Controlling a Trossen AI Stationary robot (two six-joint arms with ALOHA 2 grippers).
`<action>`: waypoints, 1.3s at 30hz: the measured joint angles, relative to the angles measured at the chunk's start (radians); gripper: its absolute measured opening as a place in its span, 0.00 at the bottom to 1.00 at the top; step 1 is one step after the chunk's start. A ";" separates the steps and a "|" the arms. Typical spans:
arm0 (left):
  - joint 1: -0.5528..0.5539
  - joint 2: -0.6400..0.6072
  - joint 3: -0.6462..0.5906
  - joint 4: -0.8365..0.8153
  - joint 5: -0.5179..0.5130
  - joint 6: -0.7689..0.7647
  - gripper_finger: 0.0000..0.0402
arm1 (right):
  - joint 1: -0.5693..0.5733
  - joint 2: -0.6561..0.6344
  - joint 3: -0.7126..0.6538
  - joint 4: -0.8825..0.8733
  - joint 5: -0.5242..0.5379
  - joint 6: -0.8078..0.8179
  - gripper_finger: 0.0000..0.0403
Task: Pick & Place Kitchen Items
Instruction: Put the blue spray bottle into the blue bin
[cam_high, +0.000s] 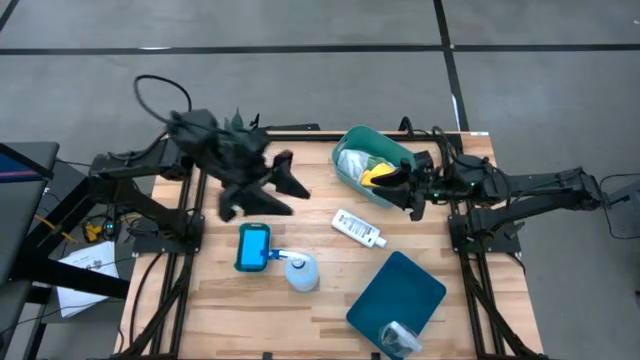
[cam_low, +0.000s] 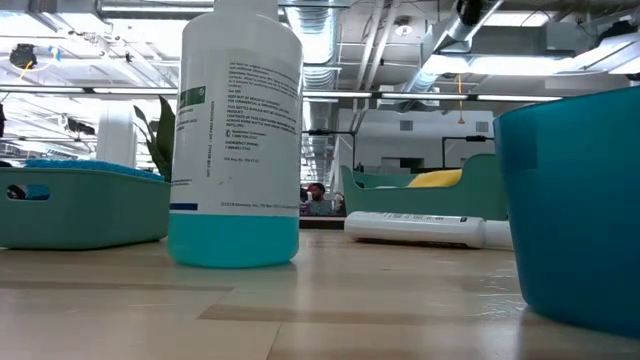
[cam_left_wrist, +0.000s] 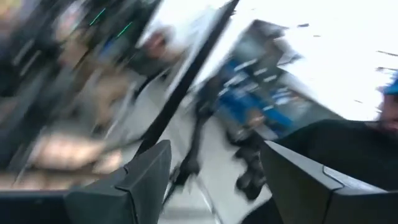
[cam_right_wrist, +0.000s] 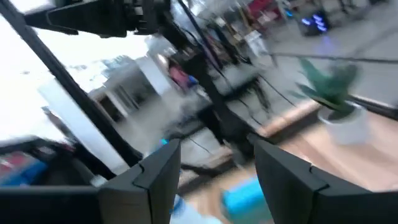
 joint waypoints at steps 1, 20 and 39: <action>0.000 0.000 0.000 0.067 0.034 0.024 0.61 | 0.012 0.012 0.000 0.041 0.002 0.007 0.49; -0.374 -0.277 -0.030 -0.396 -0.172 0.336 0.45 | 0.233 0.495 0.461 -0.039 0.238 -0.125 0.49; -0.749 -0.422 -0.615 -0.440 -0.421 -0.326 0.45 | 0.246 0.835 0.904 -0.408 0.262 -0.208 0.49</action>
